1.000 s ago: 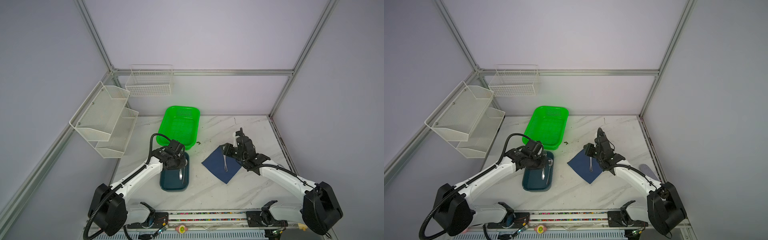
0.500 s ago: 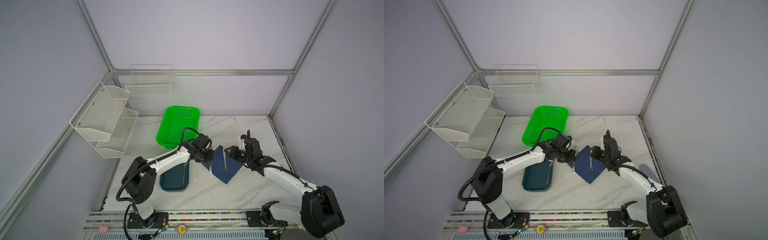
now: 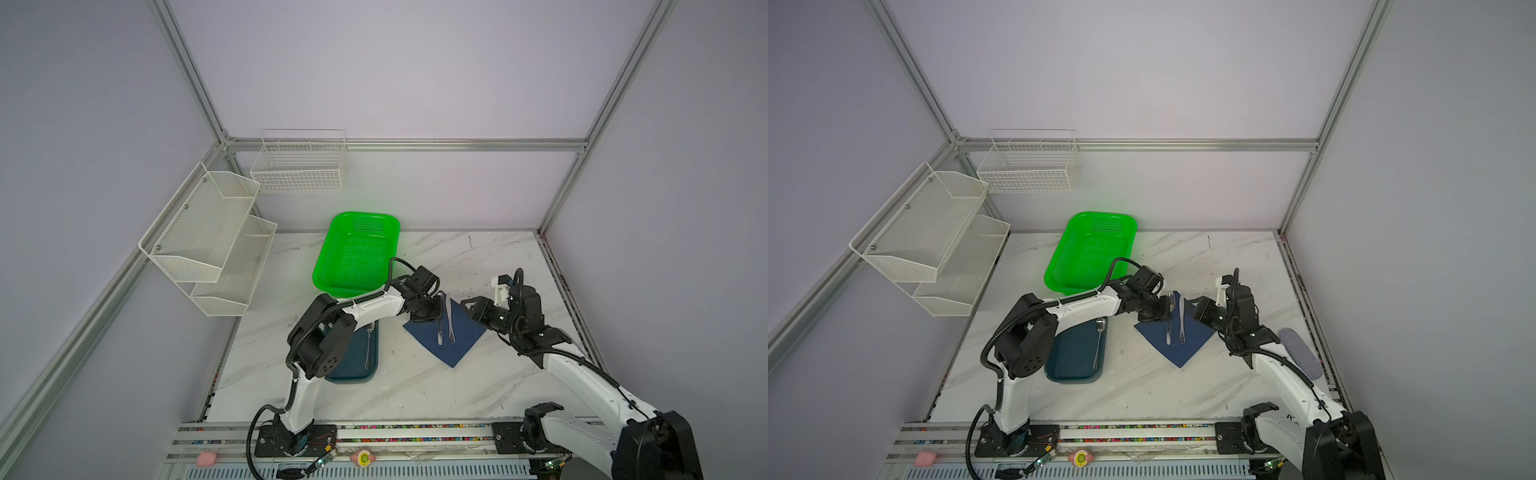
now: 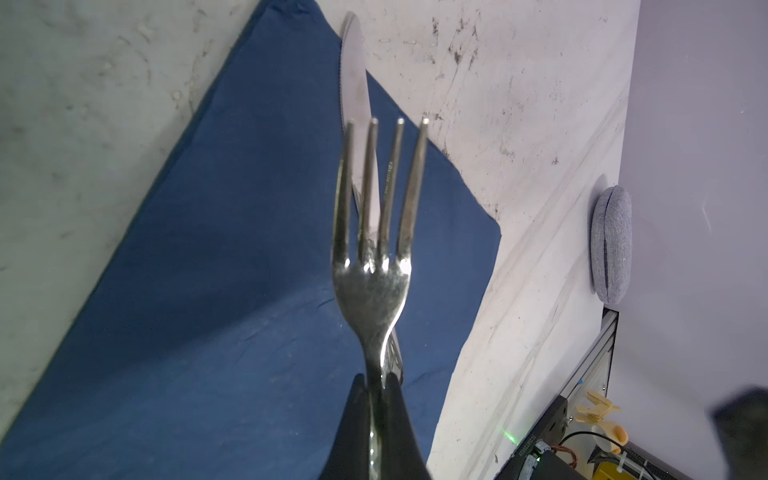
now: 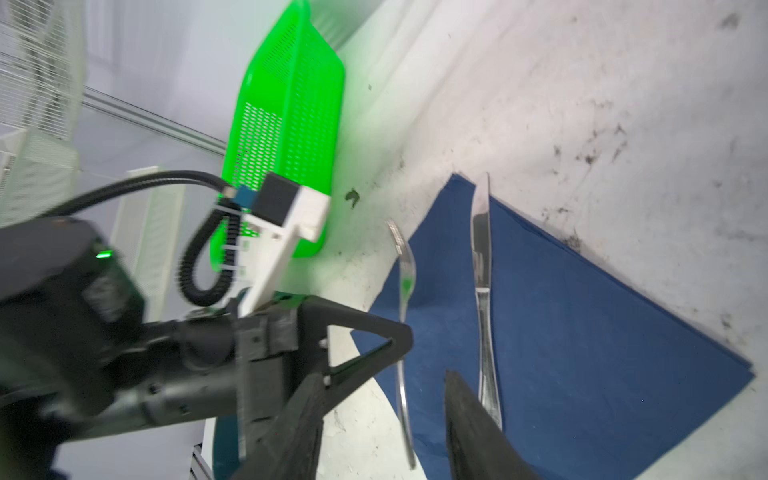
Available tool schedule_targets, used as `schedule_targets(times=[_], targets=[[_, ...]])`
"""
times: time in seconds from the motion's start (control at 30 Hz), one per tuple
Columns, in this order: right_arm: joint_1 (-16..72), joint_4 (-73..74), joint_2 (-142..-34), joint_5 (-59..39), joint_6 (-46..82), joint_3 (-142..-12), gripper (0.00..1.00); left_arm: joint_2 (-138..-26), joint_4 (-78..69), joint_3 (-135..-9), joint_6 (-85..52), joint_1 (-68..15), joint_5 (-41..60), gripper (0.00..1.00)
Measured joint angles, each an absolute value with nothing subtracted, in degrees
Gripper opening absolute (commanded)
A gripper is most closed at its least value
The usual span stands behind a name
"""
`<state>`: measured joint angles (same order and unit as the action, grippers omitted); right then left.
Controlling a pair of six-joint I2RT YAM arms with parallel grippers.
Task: Place the utensils on the paper napkin and roll it up
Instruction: 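Carry the fork to the napkin and lower it beside the knife with the left gripper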
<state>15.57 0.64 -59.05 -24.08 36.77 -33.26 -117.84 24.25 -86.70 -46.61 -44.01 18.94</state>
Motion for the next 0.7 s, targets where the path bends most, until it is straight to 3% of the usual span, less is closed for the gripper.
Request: schedule_targets(times=[0.7], targets=[[15.6,4.5,-54.7,-24.5,36.4,-31.9,0.51,-126.0,22.3,-91.5,-51.8,-44.0,20.4,0.05]])
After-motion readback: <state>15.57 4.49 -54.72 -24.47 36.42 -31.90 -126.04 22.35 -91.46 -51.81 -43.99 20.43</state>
